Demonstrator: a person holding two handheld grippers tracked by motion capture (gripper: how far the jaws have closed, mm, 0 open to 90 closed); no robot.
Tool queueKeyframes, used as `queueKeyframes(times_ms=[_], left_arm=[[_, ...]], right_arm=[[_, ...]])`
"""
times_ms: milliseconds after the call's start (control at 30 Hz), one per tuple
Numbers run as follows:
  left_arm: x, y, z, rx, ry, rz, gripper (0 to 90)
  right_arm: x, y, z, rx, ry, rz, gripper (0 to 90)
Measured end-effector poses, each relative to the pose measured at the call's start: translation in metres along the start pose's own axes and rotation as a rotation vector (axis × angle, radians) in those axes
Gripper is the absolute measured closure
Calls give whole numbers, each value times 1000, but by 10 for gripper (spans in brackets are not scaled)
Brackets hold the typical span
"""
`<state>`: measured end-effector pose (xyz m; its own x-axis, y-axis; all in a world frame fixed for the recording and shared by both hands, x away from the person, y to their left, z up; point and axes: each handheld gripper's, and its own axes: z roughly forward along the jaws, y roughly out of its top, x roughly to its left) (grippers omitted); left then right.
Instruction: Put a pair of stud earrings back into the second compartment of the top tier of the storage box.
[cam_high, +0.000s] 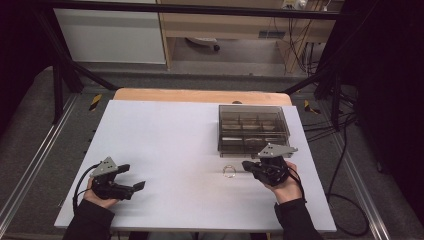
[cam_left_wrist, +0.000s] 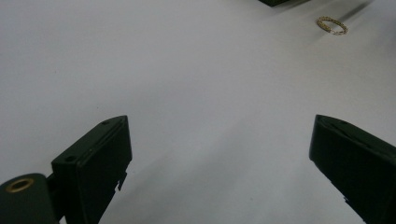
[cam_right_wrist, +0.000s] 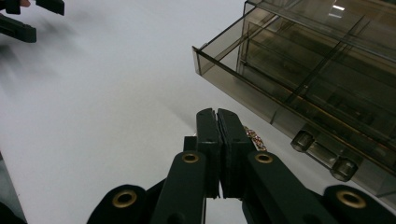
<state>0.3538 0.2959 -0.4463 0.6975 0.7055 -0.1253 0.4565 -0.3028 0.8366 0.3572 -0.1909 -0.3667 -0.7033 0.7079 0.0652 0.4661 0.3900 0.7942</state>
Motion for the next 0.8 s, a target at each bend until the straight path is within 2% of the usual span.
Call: queueKeyframes(times_ms=[500, 800], left_arm=[[0, 0, 0, 0, 0, 1, 55], [0, 0, 0, 0, 0, 1, 55]], right_arm=[[-5, 17, -18, -40, -32, 0, 887], [-13, 25, -20, -56, -67, 13, 888]])
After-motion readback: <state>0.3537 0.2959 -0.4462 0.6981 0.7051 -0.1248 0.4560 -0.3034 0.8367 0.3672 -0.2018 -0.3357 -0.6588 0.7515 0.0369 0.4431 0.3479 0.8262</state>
